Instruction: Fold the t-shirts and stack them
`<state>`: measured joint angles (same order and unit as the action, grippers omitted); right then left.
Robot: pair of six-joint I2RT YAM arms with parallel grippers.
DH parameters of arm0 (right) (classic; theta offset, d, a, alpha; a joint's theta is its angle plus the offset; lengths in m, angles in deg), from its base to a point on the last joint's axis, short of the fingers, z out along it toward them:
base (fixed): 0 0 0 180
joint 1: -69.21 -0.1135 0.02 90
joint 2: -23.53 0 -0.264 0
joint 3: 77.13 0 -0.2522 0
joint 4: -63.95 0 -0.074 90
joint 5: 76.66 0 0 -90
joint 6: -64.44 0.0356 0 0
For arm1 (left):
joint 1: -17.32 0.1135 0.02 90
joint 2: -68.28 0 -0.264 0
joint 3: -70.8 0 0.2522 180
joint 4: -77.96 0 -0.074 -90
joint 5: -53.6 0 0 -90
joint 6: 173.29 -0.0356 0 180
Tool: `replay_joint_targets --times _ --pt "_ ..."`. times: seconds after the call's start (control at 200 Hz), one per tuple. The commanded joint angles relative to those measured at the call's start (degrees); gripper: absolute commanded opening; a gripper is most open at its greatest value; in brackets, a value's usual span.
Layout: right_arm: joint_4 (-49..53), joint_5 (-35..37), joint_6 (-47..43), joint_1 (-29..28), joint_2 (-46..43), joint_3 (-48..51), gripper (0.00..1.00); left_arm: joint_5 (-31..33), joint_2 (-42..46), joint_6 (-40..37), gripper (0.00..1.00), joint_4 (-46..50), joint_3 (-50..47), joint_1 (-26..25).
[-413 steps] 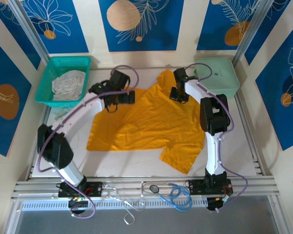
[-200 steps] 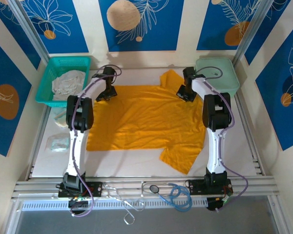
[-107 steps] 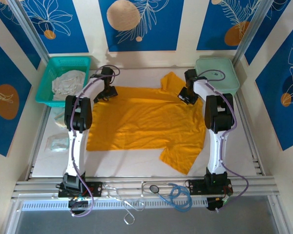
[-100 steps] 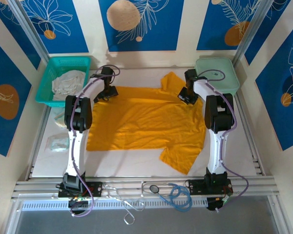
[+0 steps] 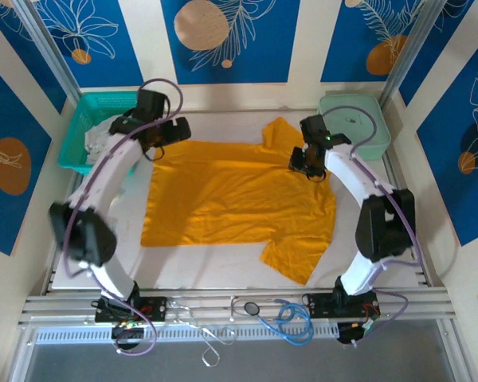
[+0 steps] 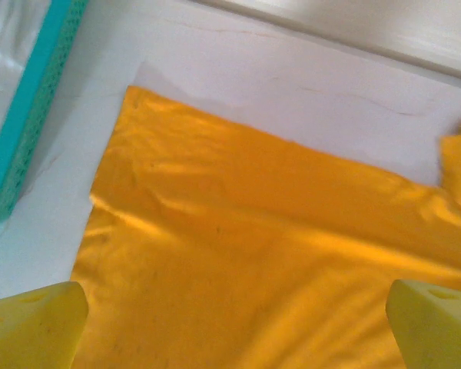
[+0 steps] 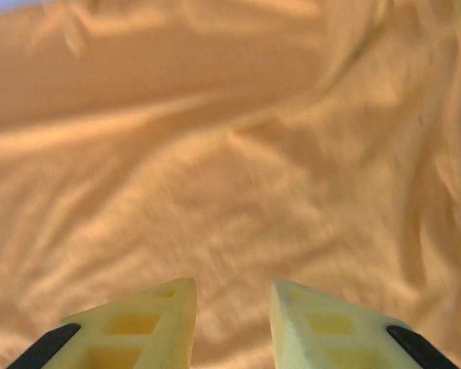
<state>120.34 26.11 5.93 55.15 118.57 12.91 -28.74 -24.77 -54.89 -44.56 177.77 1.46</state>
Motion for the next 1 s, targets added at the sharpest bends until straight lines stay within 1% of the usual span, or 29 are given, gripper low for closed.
replay_joint_targets --times 0.0,0.08,0.165,0.275,0.335,0.42,0.55,0.715,0.876,0.996 --pt "2.69 -2.55 1.7 -0.99 -3.73 10.56 0.34 -1.87 6.03 1.03 0.95 5.05 -15.76 -0.05" --pt "2.41 -3.72 2.25 -2.33 -6.6 16.64 0.43 -3.72 11.98 2.45 0.89 3.4 -27.19 -0.1" --pt "2.72 -3.85 2.94 -3.14 -7.74 20.56 0.47 -4.9 15.37 3.7 0.83 1.33 -36.0 -0.22" --pt "2.64 -3.38 3.71 -3.57 -7.35 22.97 0.49 -5.92 15.25 4.67 0.75 -1.6 -42.21 -0.44" --pt "2.65 -3.15 4.02 -3.84 -6.66 23.29 0.49 -6.25 13.98 5.13 0.73 -3.51 -43.87 -0.61" --pt "3.26 -1.89 4.46 -4.75 -5.23 22.8 0.49 -6.19 11.41 5.6 0.73 -5.63 -44.45 -0.86" --pt "4.44 -0.17 4.32 -5.92 -1.7 20.99 0.49 -5.03 5.88 5.27 0.72 -6.35 -43.06 -0.86" --pt "4.9 1.74 3.69 -6.77 3.26 17.97 0.51 -5.13 -1.46 4.15 0.73 -7.97 -41.3 -0.87" --pt "5.66 4.31 2.64 -6.77 7.64 14.01 0.53 -4.22 -8.72 2.32 0.75 -7.25 -37.17 -0.8" --pt "5.76 6.0 1.77 -5.95 10.01 10.89 0.54 -2.24 -11.01 1.95 0.75 -5.88 -33.66 -0.36"
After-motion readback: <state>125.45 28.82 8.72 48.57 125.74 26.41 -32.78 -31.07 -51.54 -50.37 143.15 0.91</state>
